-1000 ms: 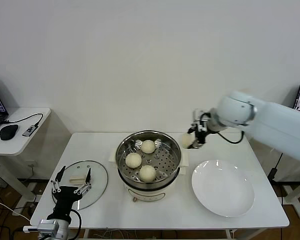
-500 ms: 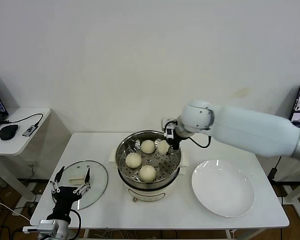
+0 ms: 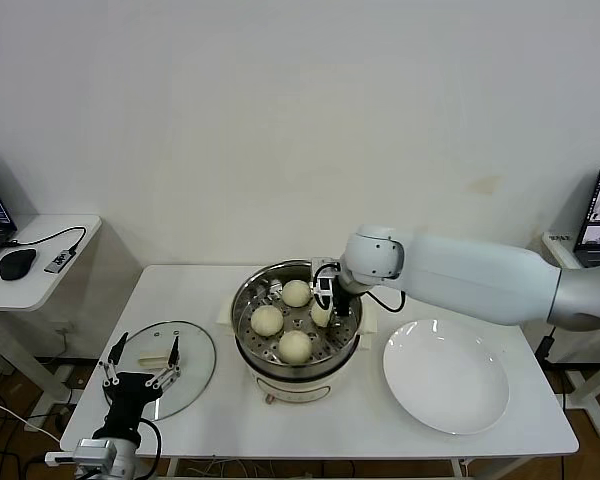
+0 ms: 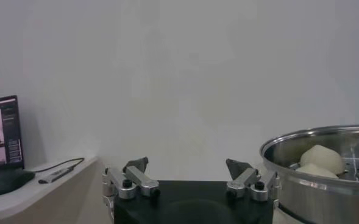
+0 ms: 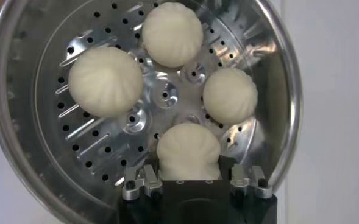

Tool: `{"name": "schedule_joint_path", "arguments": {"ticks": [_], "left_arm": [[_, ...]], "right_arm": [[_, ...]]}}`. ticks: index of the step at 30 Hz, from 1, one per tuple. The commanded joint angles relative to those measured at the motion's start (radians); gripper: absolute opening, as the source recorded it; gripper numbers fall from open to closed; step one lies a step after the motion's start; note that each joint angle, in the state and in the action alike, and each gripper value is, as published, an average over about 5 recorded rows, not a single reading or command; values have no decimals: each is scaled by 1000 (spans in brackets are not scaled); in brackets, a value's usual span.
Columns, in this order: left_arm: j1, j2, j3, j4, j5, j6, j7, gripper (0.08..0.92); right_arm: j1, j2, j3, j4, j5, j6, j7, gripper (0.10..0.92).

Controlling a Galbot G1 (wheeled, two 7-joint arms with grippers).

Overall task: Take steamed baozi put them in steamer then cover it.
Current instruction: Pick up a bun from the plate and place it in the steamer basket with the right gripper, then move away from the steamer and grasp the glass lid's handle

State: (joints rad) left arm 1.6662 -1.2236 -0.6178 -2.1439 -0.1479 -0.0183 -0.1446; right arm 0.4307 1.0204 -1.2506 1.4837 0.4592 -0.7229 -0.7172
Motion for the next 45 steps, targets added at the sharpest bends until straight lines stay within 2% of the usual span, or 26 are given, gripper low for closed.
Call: {"name": "schedule_joint_path", "arguments": {"ticks": [1, 7, 12, 15, 19, 23, 27, 31, 36, 41, 45], "left_arm": [[-2, -1, 1, 1, 1, 2, 0, 823], [-6, -1, 4, 1, 1, 5, 1, 823], [-9, -1, 7, 1, 1, 6, 2, 823], [-10, 1, 3, 5, -2, 5, 1, 823], [-13, 2, -2, 15, -10, 3, -2, 823], [-14, 0, 1, 20, -10, 2, -4, 823], [-13, 0, 0, 22, -15, 2, -6, 823], [-12, -5, 1, 24, -18, 3, -14, 823], [-1, -13, 18, 29, 24, 5, -34, 823], [10, -18, 39, 71, 240, 6, -99, 823], [23, -20, 5, 148, 512, -11, -87, 823]], "right_arm": [[6, -6, 8, 29, 4, -5, 4, 633], [65, -83, 70, 120, 33, -5, -18, 784], [69, -163, 167, 195, 67, -3, 1, 821], [23, -230, 222, 248, 139, 27, 118, 822], [-148, -355, 342, 332, 225, 160, 374, 823], [-495, -460, 614, 387, 179, 334, 525, 823], [-879, -482, 921, 393, 84, 521, 603, 823], [-1212, -398, 1217, 392, -4, 703, 636, 823], [-1541, -214, 1544, 397, -154, 839, 597, 823], [-1735, -21, 1775, 415, -275, 901, 551, 823], [-1847, 151, 1938, 462, -320, 913, 530, 823]]}}
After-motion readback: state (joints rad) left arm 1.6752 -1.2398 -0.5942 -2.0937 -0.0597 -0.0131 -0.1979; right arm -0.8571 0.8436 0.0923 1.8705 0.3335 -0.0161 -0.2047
